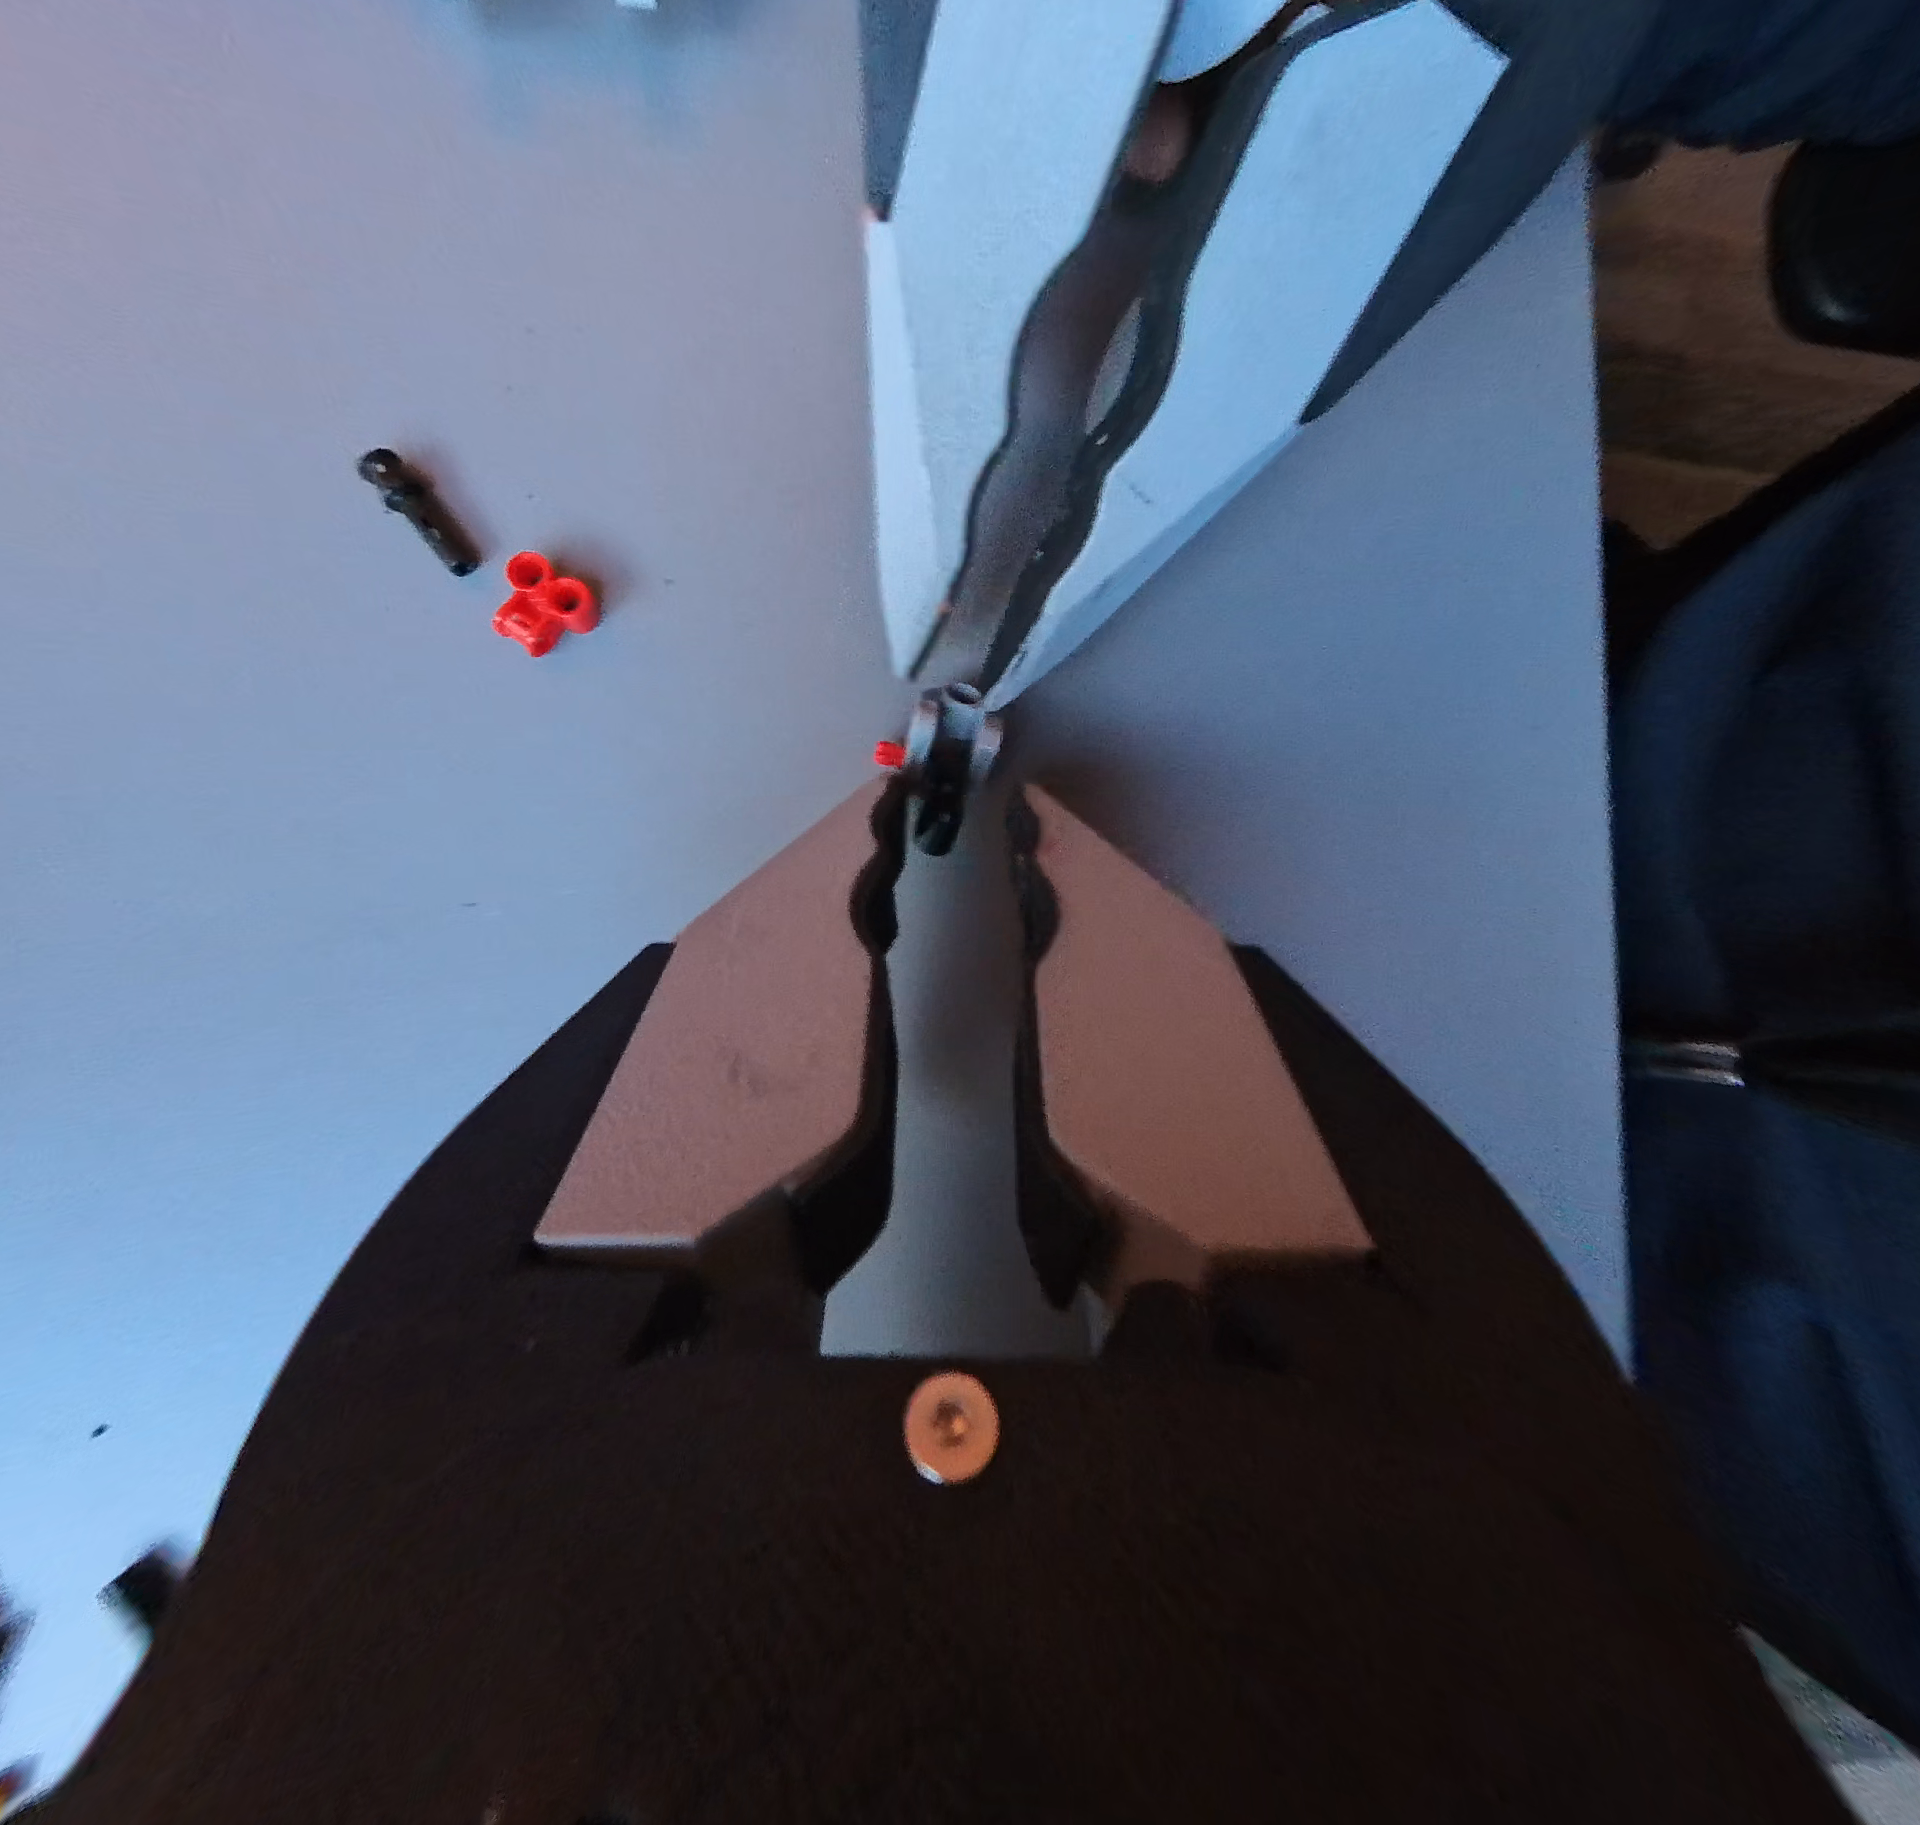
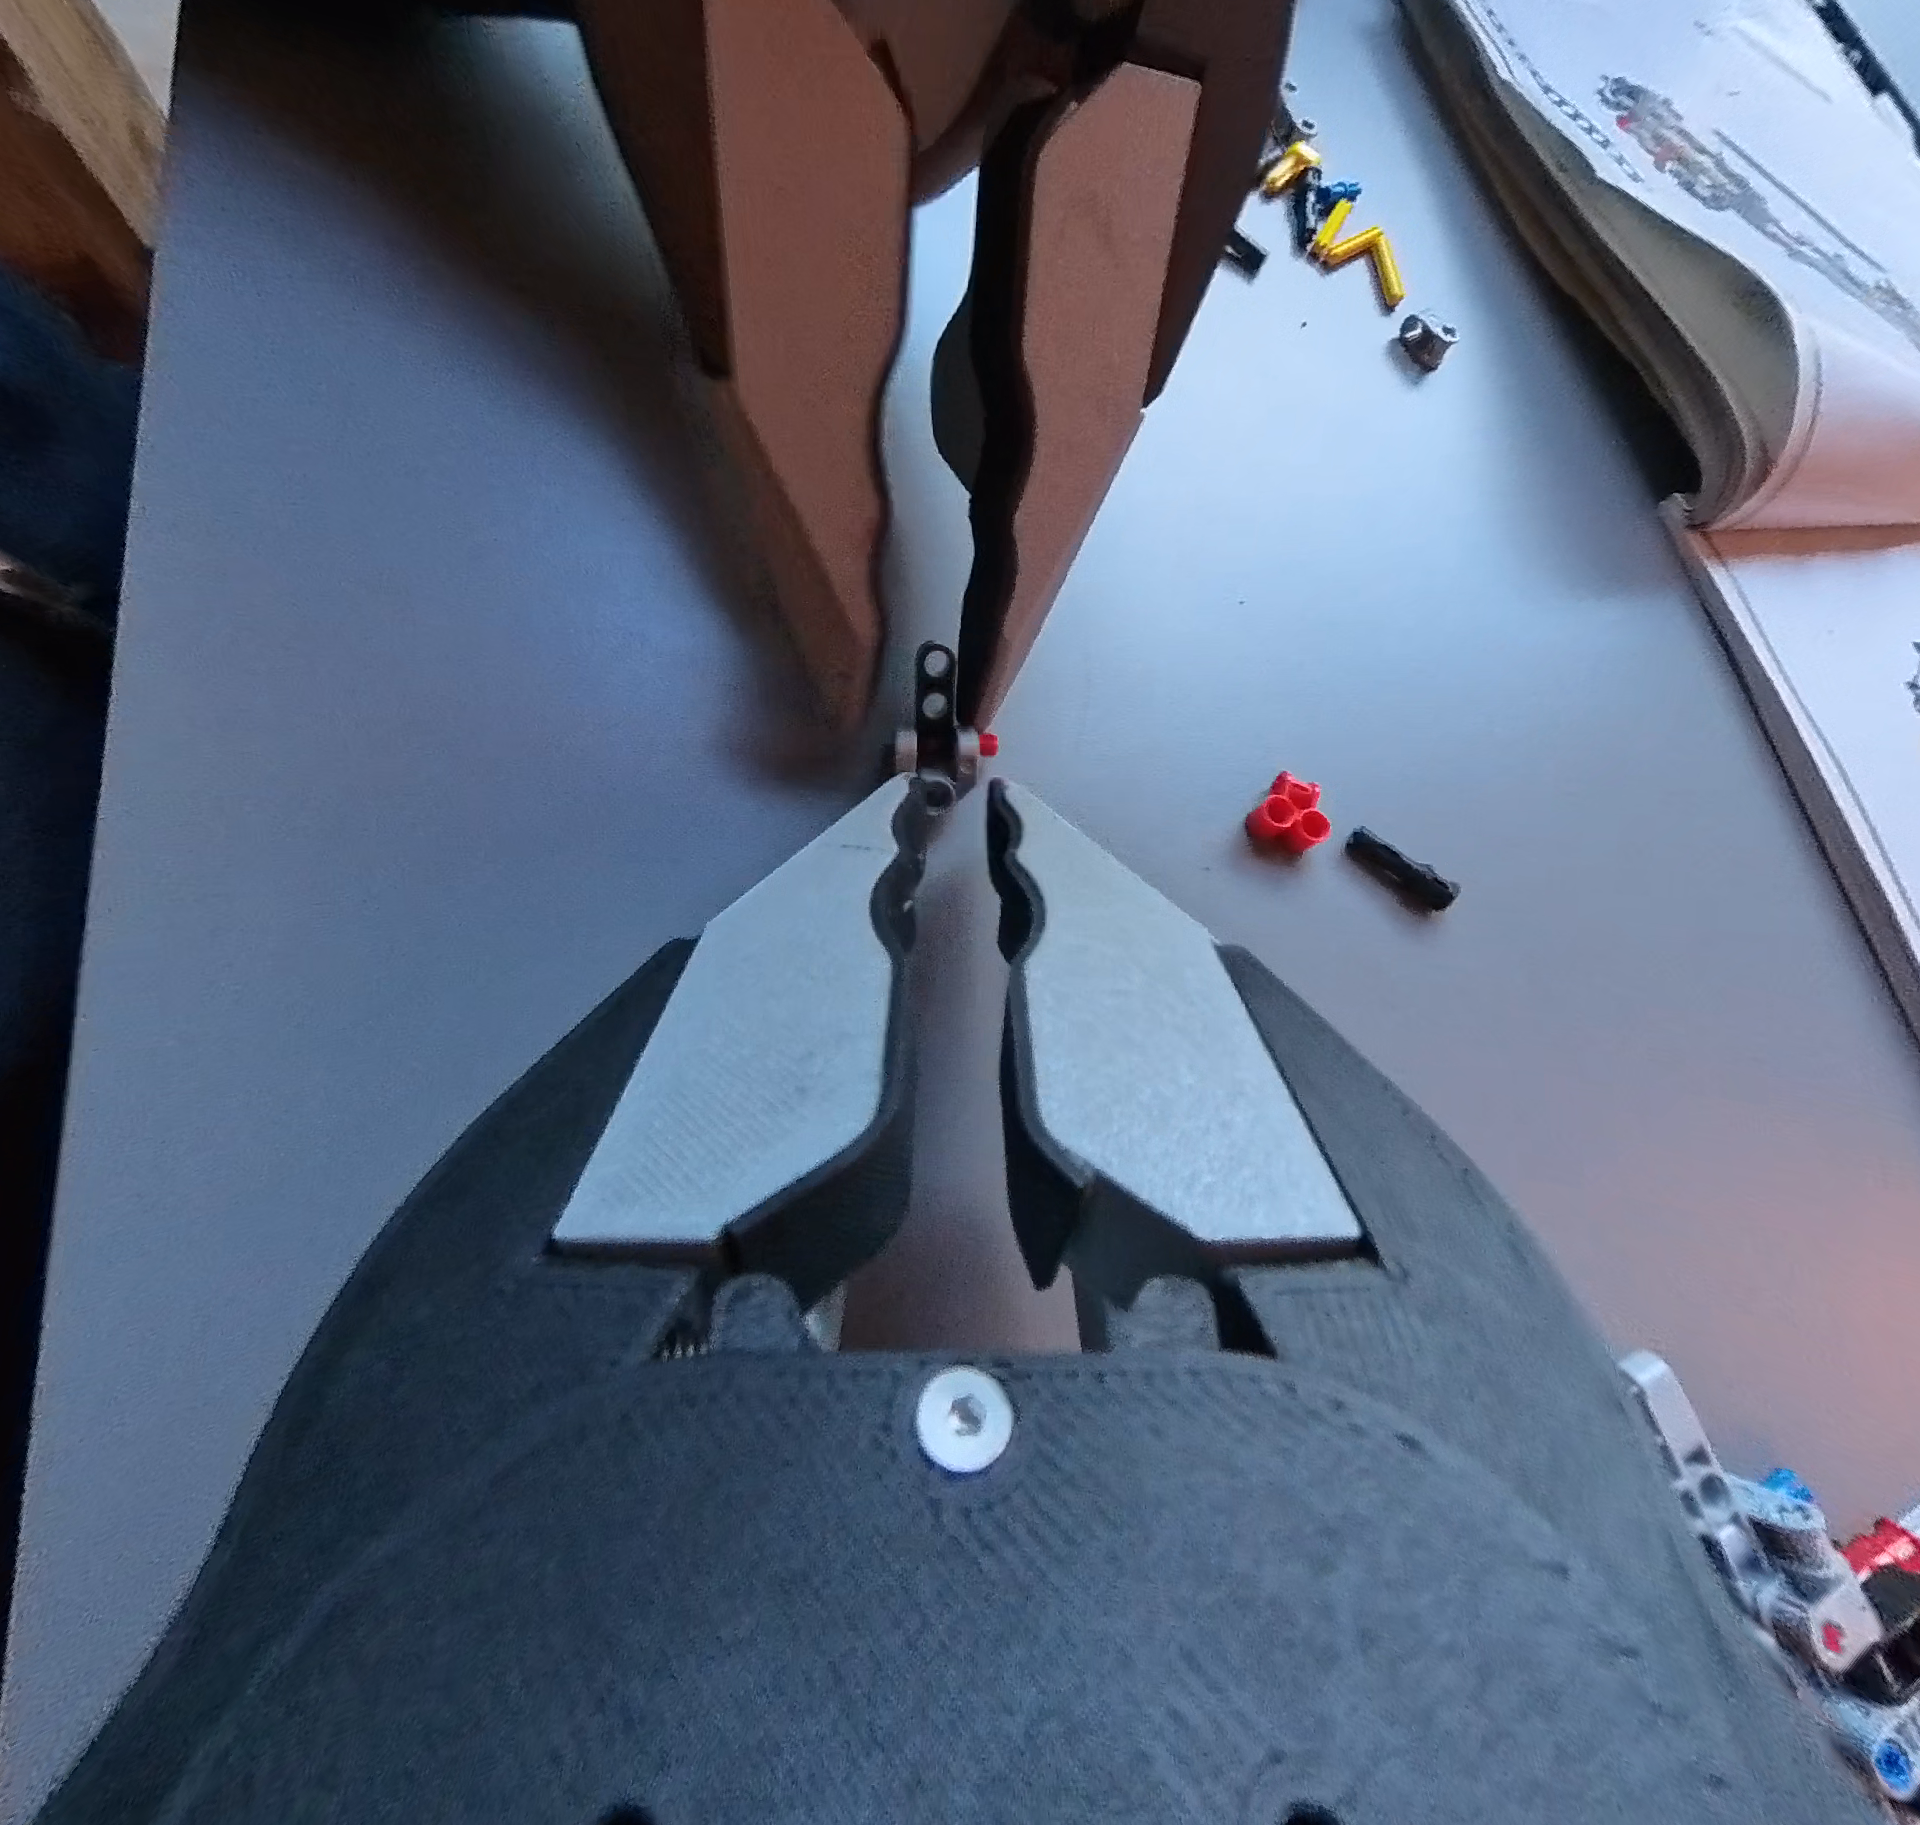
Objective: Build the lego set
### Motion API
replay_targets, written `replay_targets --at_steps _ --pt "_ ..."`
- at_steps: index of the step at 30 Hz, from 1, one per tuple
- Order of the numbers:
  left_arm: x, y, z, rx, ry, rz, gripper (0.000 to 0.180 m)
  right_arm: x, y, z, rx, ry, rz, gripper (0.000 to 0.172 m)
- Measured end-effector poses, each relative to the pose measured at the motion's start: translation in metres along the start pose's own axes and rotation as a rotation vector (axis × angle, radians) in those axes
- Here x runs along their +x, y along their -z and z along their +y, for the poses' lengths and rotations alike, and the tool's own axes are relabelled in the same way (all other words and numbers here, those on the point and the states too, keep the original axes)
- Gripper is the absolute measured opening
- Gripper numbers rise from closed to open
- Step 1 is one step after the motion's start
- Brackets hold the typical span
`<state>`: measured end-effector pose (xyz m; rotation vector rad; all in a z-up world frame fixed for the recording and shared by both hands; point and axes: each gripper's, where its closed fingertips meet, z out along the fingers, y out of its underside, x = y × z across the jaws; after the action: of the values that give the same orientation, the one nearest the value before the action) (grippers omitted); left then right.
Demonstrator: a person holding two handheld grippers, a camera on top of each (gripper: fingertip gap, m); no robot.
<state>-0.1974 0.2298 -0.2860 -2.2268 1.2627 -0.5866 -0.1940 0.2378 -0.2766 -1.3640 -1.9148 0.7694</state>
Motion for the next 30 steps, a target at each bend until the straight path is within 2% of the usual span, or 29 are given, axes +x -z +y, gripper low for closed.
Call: replay_targets --at_steps 1,5,9,17,20,24,26,30 --pt "-0.003 0.000 0.000 -0.001 -0.019 -0.025 0.012 0.000 0.000 -0.001 0.002 0.010 0.004 0.006" --pt "-0.005 -0.001 0.000 0.011 -0.043 -0.039 0.012 0.000 -0.001 -0.002 0.004 0.039 0.020 0.000" --pt "-0.019 0.001 -0.001 0.007 -0.103 -0.139 0.006 0.003 0.000 -0.003 0.014 0.041 0.044 0.005" --pt "-0.038 0.004 -0.004 -0.045 -0.452 -0.471 0.006 0.022 0.010 0.002 0.037 -0.060 0.085 0.010" --pt "-0.032 0.005 -0.011 -0.038 -0.628 -0.559 0.006 0.024 0.008 0.003 0.029 -0.083 0.076 0.012" --pt "-0.032 0.014 -0.023 -0.066 -0.879 -0.781 0.006 0.021 0.005 0.000 0.033 -0.115 0.026 0.016" --pt "-0.032 0.017 -0.024 -0.080 -0.929 -0.838 0.006 0.018 0.006 -0.004 0.050 -0.115 0.008 0.011" --pt "-0.032 0.020 -0.025 -0.070 -0.924 -0.858 0.006 0.018 0.006 -0.007 0.068 -0.108 0.014 0.012"
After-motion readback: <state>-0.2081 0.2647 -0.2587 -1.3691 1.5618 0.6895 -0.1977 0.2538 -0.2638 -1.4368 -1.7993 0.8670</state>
